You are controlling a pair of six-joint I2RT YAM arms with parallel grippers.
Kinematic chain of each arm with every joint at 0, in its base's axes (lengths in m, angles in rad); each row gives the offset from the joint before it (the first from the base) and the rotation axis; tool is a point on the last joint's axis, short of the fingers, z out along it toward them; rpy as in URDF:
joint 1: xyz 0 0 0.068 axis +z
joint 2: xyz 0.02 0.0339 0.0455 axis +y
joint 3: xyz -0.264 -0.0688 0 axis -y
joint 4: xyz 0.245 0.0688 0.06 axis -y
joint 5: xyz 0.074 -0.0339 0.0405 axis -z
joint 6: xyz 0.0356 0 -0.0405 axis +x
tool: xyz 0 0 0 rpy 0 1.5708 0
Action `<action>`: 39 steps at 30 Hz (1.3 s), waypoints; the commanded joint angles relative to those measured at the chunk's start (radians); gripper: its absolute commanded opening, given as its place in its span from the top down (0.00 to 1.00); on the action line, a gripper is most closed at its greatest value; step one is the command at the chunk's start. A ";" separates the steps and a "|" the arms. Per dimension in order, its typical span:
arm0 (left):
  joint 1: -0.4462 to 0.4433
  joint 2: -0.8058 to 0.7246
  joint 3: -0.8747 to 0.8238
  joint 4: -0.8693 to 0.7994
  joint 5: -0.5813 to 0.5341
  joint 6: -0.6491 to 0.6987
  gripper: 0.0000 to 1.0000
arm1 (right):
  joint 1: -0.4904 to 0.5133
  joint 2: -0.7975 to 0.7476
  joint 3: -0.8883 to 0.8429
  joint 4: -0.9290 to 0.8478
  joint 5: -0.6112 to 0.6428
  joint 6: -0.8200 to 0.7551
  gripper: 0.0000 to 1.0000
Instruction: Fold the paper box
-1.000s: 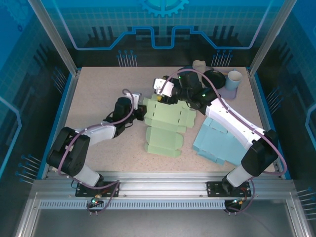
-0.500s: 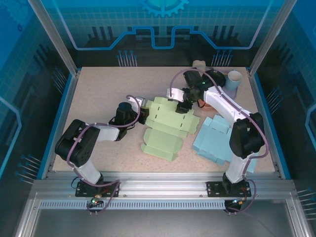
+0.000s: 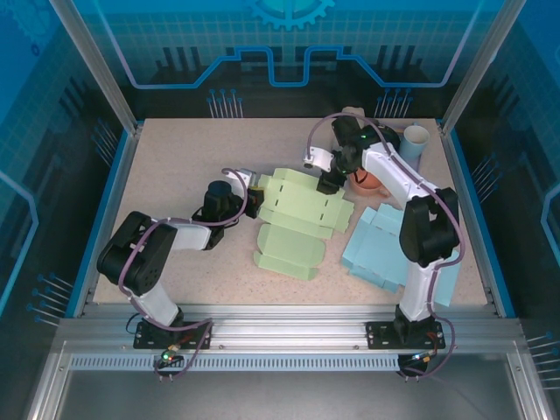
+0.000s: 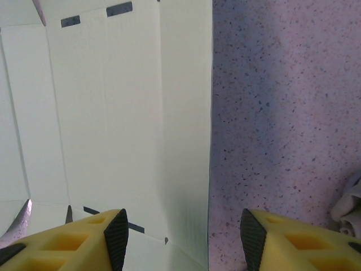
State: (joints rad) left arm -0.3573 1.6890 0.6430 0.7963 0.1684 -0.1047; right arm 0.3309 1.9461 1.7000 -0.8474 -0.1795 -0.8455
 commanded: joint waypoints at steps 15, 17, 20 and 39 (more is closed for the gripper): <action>0.006 0.002 -0.007 0.038 0.035 -0.001 1.00 | -0.080 0.183 0.233 -0.249 -0.118 -0.096 0.49; 0.006 0.003 -0.006 0.040 0.038 0.001 1.00 | -0.081 0.199 0.250 -0.259 -0.132 -0.095 0.49; 0.006 0.003 -0.006 0.039 0.039 0.001 1.00 | -0.080 0.219 0.274 -0.286 -0.159 -0.099 0.49; 0.006 0.005 -0.001 0.028 0.041 0.003 1.00 | -0.063 0.294 0.344 -0.354 -0.176 -0.112 0.59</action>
State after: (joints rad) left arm -0.3573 1.6890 0.6430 0.7982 0.1814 -0.1047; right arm 0.2600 2.2147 2.0048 -1.1572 -0.3412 -0.9512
